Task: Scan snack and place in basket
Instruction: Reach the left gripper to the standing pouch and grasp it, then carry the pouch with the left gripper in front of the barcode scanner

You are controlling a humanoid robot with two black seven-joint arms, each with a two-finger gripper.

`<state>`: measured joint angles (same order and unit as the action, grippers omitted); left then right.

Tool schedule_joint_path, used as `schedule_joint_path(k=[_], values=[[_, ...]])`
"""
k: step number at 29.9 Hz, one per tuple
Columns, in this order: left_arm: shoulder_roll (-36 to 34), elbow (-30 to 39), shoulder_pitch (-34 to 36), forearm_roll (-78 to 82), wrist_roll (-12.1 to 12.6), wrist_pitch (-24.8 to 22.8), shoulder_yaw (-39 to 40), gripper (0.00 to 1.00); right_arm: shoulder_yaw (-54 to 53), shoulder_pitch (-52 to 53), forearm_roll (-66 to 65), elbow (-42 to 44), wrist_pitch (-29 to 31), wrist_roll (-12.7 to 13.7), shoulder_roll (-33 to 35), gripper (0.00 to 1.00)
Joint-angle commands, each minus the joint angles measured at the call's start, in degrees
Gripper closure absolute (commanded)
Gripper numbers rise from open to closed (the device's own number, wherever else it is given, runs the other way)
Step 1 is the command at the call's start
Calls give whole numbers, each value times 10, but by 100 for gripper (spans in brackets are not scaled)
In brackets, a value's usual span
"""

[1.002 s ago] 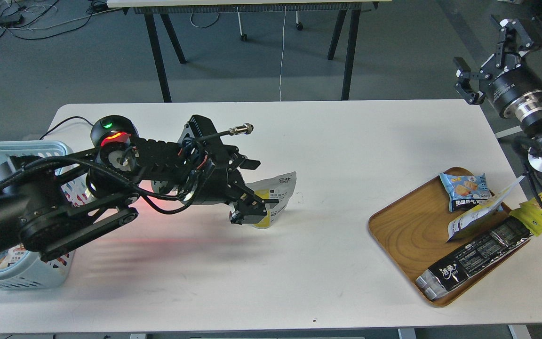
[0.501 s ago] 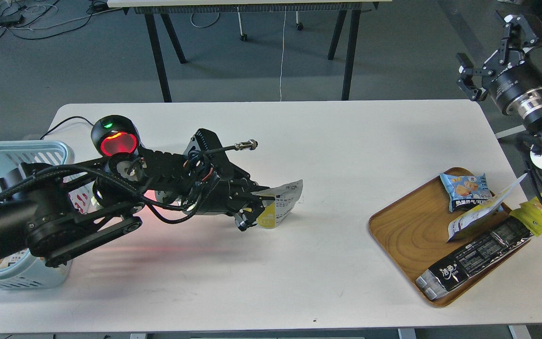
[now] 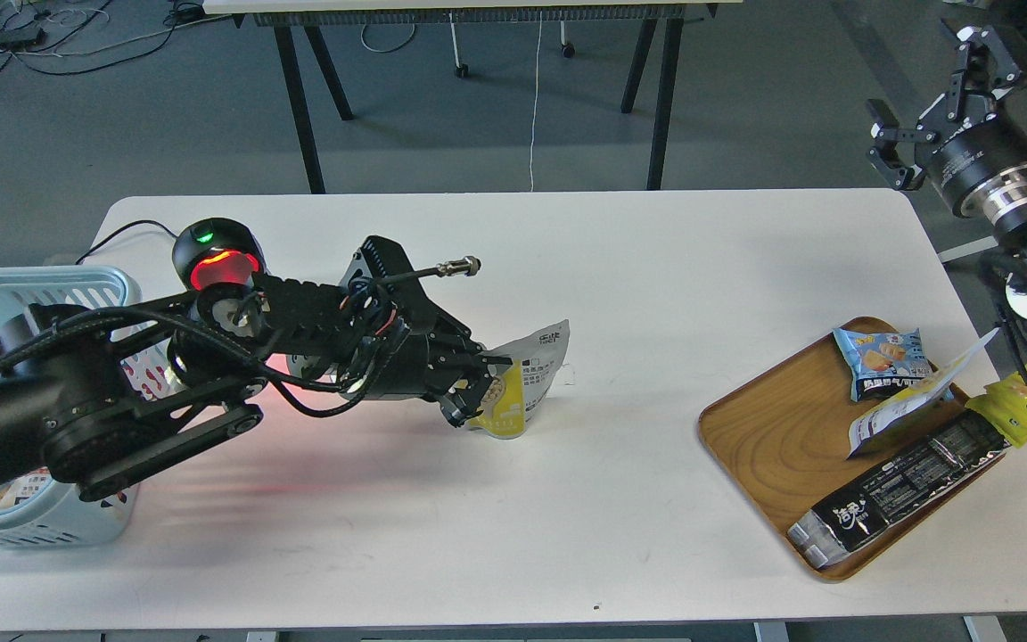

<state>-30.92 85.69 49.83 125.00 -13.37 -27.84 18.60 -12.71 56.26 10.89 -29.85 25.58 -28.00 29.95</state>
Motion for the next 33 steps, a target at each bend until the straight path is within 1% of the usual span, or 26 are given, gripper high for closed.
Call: schedule_joint_path(k=[1,5,7,10,13,15,18,22,25,33], values=[[-4,2,2,0,-3,2,4,100,1,-1,0,0,0,0,8,1],[-42,27,-1,0,-10,3,36,100,-2,1,0,0,1,0,18,1],[-73,42,-1,0,-20,3,53,100,-6,1,0,0,1,0,21,0],[-129,47,-1,0,-47,6,64,100,-8,2,0,0,6,0,25,1],[-185,46,-1,0,-68,24,64,100,-8,3,0,0,11,0,26,1],[-221,46,-2,0,-88,30,64,100,-8,4,0,0,11,0,26,1],[-257,42,-2,0,-108,31,62,100,-9,4,0,0,11,0,25,1],[-287,30,-2,0,-119,31,62,100,-9,5,0,0,11,0,25,0],[-296,18,-2,0,-128,31,61,100,-9,5,0,0,11,0,25,1],[-298,5,-2,0,-131,30,59,100,-10,4,0,0,12,0,26,1]])
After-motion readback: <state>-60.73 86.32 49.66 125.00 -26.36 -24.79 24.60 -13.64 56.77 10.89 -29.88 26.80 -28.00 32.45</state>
